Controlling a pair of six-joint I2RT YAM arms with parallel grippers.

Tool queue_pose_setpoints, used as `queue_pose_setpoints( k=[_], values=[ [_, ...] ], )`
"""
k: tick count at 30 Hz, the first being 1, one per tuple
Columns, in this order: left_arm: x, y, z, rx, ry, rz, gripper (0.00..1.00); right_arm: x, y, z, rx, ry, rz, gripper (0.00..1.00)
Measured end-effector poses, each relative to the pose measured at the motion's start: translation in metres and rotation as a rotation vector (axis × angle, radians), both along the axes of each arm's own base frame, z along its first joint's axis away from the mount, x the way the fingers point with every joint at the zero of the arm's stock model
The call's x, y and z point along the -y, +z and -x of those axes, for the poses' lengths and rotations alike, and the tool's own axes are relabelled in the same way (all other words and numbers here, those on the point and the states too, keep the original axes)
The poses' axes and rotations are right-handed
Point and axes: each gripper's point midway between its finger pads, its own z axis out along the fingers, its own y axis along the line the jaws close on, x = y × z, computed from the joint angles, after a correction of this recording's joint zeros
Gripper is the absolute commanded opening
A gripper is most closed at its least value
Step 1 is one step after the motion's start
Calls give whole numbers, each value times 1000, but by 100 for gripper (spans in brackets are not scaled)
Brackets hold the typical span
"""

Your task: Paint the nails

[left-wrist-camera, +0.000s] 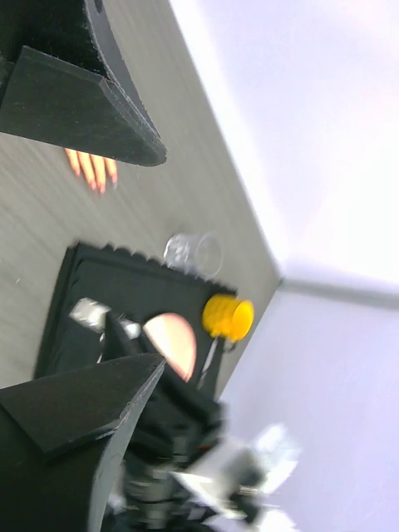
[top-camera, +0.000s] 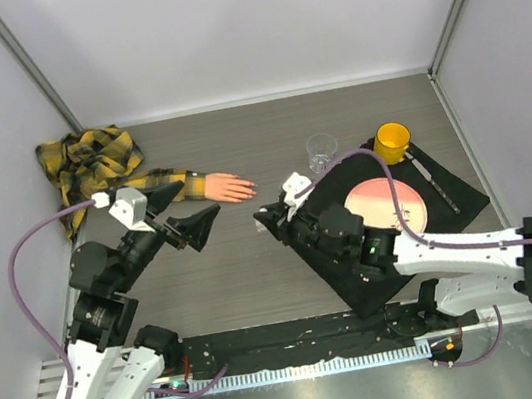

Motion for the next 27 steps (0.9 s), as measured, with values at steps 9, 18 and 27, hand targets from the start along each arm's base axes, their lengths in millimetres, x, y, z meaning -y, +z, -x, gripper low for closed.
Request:
queue_pose_setpoints(
  k=[9, 18, 27],
  values=[
    [-27, 3, -15, 12, 182, 16, 100, -22, -98, -1, 29, -33, 61, 1],
    [-29, -4, -19, -14, 203, 5, 100, -48, -140, 3, 37, -39, 80, 1],
    [-29, -4, -19, -16, 203, 5, 100, -61, -179, 12, 36, -49, 135, 4]
  ],
)
